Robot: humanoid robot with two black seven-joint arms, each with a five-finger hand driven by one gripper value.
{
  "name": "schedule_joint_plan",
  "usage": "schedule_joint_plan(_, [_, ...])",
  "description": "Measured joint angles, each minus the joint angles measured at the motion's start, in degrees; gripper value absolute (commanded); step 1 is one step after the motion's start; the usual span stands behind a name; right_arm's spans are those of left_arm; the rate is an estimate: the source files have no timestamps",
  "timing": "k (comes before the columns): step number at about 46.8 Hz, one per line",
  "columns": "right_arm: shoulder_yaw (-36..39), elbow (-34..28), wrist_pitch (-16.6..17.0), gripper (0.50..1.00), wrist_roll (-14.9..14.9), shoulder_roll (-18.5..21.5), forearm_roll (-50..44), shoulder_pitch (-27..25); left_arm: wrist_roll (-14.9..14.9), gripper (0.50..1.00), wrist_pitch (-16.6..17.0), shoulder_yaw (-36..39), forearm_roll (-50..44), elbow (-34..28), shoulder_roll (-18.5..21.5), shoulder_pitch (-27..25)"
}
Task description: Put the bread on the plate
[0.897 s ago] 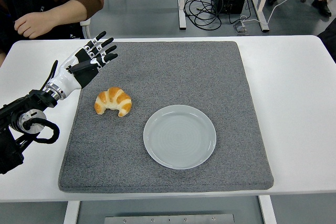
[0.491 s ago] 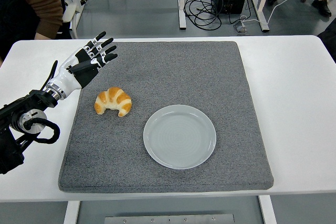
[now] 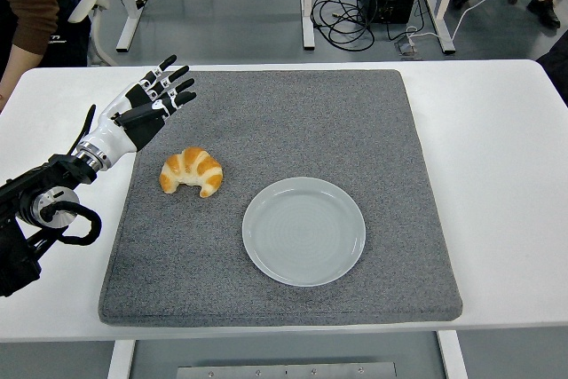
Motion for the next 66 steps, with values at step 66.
schedule_joint_plan(66, [0.0,0.0,0.0,1.0,0.0,0.0,0.0,0.1,0.6,0.958,3.0,1.5,5.5,-0.1,0.6,-4.0])
